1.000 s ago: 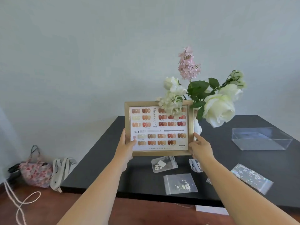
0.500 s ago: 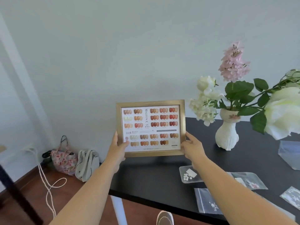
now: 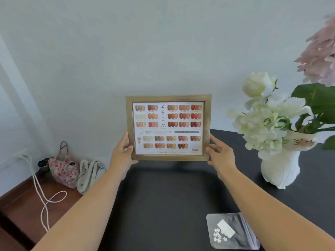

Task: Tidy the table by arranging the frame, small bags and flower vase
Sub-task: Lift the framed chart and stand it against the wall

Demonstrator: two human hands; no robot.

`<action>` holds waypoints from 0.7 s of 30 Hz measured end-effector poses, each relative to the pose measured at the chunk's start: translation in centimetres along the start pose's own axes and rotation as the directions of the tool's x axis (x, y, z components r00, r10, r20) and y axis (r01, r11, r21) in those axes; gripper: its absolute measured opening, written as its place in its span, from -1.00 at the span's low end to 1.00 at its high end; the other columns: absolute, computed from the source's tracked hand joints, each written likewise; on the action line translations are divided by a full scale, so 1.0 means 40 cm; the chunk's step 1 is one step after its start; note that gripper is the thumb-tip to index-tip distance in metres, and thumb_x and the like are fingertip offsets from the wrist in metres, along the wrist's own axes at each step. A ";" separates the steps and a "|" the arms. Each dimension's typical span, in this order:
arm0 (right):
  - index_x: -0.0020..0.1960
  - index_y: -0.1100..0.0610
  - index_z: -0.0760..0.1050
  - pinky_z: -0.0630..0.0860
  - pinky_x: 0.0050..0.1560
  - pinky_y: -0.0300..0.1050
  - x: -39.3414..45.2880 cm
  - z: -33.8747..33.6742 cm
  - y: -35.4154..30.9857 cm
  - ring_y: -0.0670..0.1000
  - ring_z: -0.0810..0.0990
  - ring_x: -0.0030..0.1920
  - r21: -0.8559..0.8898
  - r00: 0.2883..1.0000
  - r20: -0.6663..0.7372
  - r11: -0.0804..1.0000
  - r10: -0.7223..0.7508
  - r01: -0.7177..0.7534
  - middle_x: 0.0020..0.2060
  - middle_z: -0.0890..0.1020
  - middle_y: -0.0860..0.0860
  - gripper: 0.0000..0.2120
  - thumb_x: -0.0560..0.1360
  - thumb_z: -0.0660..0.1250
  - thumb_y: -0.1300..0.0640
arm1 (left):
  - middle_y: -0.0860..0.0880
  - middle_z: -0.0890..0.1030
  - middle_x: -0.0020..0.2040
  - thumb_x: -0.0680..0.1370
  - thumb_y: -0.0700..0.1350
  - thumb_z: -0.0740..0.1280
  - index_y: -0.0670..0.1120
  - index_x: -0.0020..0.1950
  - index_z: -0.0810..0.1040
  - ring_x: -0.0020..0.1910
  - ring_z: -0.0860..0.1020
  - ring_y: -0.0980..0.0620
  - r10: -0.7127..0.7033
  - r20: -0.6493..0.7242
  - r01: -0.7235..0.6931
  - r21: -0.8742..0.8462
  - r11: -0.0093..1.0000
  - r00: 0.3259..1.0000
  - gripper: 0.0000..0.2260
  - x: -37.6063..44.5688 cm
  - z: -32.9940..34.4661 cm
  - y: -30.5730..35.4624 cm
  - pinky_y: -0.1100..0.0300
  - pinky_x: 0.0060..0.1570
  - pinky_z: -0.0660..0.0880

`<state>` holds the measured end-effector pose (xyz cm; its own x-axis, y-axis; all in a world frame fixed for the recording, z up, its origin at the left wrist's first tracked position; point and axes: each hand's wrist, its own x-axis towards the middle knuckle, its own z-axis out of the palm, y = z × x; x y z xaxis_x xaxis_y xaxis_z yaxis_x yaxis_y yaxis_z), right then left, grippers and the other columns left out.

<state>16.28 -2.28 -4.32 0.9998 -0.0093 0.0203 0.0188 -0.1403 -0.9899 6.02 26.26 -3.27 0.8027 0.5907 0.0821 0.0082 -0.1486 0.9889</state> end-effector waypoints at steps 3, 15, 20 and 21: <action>0.32 -0.23 0.46 0.58 -0.31 -0.18 0.034 -0.008 0.016 -0.07 0.63 -0.07 -0.009 1.000 -0.001 1.000 0.024 -0.024 -0.12 0.67 -0.25 -0.53 0.54 0.35 0.21 | 0.03 0.49 0.35 0.64 -0.10 0.25 0.31 0.49 0.24 0.31 0.47 -0.15 -0.027 -0.011 0.027 0.011 1.000 1.000 -0.50 0.041 0.027 -0.025 -0.21 0.02 0.56; 0.39 -0.16 0.40 0.62 -0.11 -0.11 0.207 -0.010 -0.011 0.00 0.63 0.07 -0.058 1.000 -0.022 0.998 -0.004 0.003 0.04 0.64 -0.12 -0.53 0.56 0.31 0.22 | 0.10 0.49 0.30 0.64 -0.10 0.25 0.34 0.47 0.24 0.31 0.47 -0.12 -0.010 0.059 0.007 0.043 0.999 0.998 -0.51 0.224 0.143 0.001 -0.08 -0.10 0.61; 0.42 -0.04 0.38 0.53 -0.27 -0.36 0.253 -0.004 0.020 -0.17 0.58 -0.19 0.044 0.999 -0.028 0.999 0.017 -0.016 -0.16 0.58 -0.24 -0.54 0.58 0.26 0.29 | 0.10 0.49 0.32 0.63 -0.08 0.26 0.37 0.47 0.21 0.29 0.49 -0.13 -0.002 0.094 -0.007 0.097 0.995 0.996 -0.49 0.304 0.185 -0.014 0.04 -0.24 0.63; 0.42 -0.04 0.39 0.53 -0.29 -0.37 0.263 -0.007 0.023 -0.17 0.60 -0.23 0.050 0.999 -0.035 0.999 0.012 -0.010 -0.19 0.60 -0.26 -0.54 0.58 0.26 0.29 | 0.09 0.49 0.32 0.63 -0.09 0.26 0.37 0.47 0.21 0.29 0.49 -0.13 -0.002 0.101 -0.008 0.103 0.995 0.995 -0.48 0.319 0.196 -0.017 0.05 -0.24 0.63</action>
<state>26.81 -2.78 -4.98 0.9989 -0.0456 0.0135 0.0093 -0.0904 -0.9959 20.93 27.66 -3.85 0.8590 0.5076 0.0670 0.0630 -0.2347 0.9700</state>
